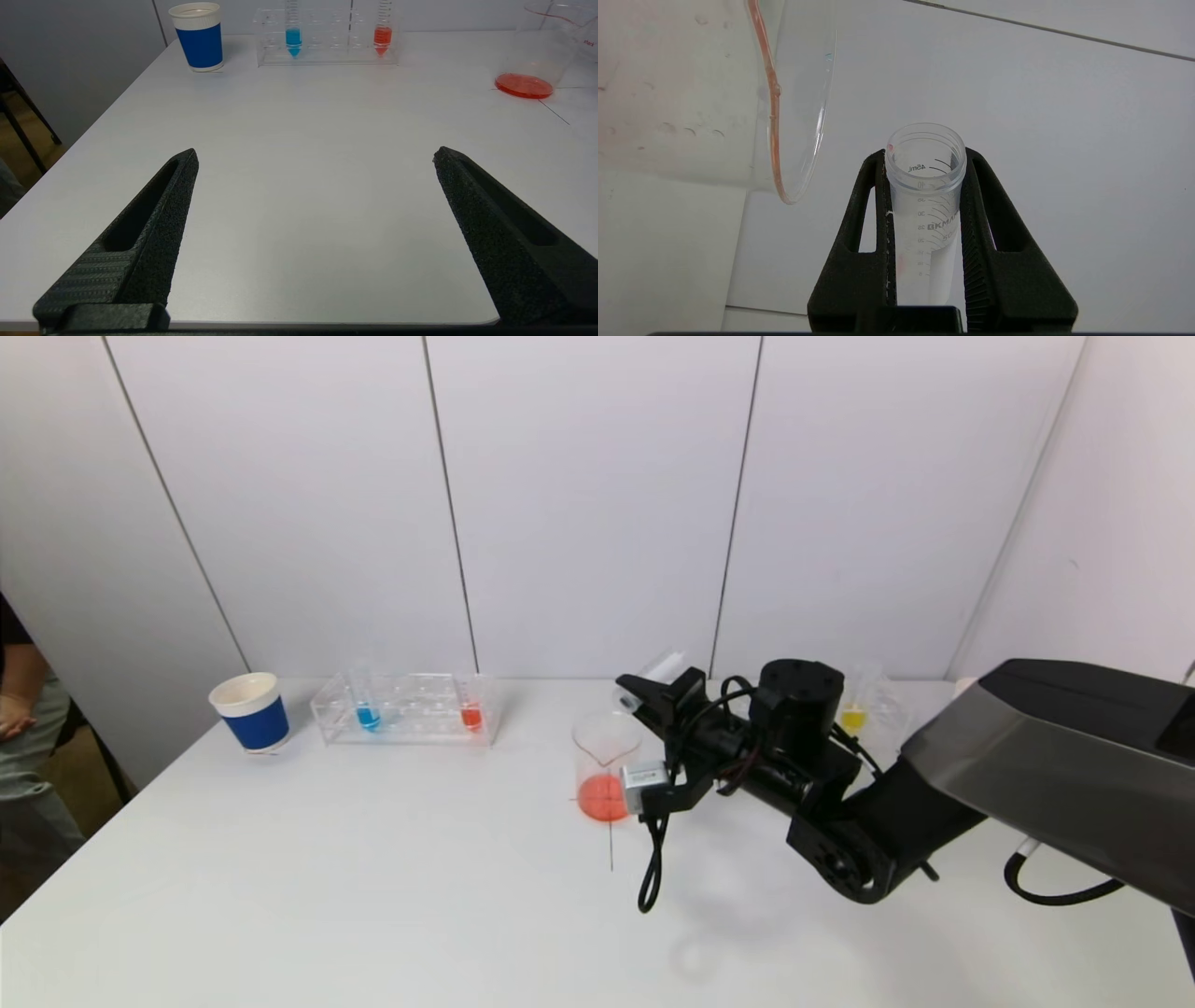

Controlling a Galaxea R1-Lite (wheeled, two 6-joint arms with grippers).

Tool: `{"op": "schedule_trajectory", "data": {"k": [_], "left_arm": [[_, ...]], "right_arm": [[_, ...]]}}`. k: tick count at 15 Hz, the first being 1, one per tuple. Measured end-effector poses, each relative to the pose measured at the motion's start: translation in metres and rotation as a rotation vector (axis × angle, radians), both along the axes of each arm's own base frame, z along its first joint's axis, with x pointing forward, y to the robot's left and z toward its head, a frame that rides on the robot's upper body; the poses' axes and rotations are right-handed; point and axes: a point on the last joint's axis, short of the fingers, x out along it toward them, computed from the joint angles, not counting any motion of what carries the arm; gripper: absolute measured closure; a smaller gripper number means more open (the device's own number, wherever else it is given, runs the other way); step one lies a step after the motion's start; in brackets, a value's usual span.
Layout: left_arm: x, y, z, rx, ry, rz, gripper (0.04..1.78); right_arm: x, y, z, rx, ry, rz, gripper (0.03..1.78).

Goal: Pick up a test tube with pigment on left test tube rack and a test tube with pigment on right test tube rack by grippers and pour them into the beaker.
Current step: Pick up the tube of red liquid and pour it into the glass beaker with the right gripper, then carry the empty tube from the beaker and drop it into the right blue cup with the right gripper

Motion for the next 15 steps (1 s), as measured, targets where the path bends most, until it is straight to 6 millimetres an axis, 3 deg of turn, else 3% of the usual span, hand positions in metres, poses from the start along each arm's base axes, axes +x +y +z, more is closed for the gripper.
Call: {"op": "schedule_trajectory", "data": {"k": [7, 15], "left_arm": [[0.000, 0.000, 0.000, 0.000, 0.000, 0.000, 0.06], [0.000, 0.000, 0.000, 0.000, 0.000, 0.000, 0.06]], "right_arm": [[-0.002, 0.000, 0.003, 0.026, 0.010, -0.010, 1.35], [-0.014, 0.000, 0.022, 0.259, 0.182, -0.021, 1.35]]}}
